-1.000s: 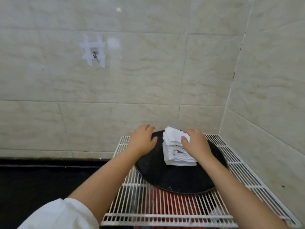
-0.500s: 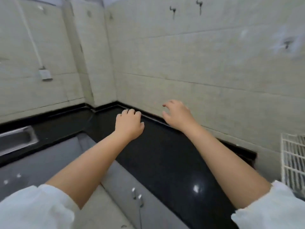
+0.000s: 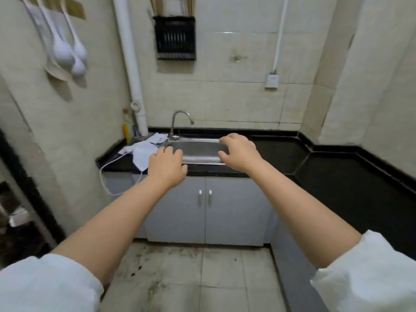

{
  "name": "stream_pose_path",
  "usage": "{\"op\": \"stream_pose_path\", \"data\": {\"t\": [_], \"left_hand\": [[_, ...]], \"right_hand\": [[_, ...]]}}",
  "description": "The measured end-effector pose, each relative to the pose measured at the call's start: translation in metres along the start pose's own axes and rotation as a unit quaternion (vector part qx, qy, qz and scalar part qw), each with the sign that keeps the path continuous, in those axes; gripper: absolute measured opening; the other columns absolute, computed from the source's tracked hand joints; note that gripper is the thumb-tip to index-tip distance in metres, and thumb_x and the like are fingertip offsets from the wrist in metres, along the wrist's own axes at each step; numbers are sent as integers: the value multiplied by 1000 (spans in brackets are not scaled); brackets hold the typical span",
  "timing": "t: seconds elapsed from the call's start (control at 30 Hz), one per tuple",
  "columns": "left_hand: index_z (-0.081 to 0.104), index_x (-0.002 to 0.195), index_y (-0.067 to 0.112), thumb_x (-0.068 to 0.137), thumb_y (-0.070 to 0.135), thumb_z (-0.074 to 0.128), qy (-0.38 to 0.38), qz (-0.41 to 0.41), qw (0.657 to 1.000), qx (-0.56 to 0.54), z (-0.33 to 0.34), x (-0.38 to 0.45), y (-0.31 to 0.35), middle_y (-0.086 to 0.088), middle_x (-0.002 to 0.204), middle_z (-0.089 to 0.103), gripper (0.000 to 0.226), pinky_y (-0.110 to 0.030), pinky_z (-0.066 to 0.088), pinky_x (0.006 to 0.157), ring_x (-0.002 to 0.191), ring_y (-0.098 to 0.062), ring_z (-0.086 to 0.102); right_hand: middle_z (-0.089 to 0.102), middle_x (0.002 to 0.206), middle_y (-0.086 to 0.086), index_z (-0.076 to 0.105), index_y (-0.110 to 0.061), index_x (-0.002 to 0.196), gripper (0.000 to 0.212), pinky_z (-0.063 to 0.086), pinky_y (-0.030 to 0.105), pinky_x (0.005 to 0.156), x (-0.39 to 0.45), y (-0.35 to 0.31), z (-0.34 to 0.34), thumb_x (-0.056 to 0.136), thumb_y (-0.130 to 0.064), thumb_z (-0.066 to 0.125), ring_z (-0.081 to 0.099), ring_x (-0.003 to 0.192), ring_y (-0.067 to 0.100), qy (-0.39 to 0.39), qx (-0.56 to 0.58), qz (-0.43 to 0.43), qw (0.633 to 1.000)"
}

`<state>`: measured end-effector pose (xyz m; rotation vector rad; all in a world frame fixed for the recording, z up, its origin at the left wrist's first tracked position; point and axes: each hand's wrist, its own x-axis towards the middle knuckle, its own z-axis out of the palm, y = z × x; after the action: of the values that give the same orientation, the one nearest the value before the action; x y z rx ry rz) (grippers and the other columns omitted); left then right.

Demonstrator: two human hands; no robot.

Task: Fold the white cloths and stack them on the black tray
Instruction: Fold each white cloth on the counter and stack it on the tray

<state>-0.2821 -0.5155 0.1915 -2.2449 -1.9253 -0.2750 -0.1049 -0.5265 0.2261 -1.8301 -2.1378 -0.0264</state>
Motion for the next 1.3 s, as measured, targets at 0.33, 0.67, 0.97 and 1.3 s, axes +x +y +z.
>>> {"op": "stream_pose_path", "data": {"t": [0.33,0.67,0.97,1.3], "left_hand": [[48,122,8,94,31,42,-15,-172,985,0,46,192,-156,-16,129,49,37,-40,36,100,124,-32,42],[45,131,10,93,32,44,-122,-231,965,-18,182,305,-265,-12,134,46,44,-41,40,98,126,-30,41],[43,132,9,95,34,45,-228,-182,953,-87,322,386,-319,-10,135,46,44,-40,41,102,125,-28,43],[42,128,11,92,41,49,-236,-166,955,-76,381,429,-309,-9,131,42,48,-32,35,95,121,-25,39]], "right_hand": [[50,131,13,49,-13,128,40,39,41,97,285,-77,95,90,-23,46,44,123,32,-28,59,-151,986],[51,129,15,51,-10,125,38,42,43,94,458,-95,261,90,-23,46,45,120,32,-156,33,-183,970],[51,131,8,47,-14,128,39,23,42,109,549,-102,410,92,-29,47,41,126,26,-264,-71,-176,946],[68,70,11,70,-7,79,19,51,44,72,588,-93,476,61,-6,73,66,67,31,-203,43,-270,940]]}}
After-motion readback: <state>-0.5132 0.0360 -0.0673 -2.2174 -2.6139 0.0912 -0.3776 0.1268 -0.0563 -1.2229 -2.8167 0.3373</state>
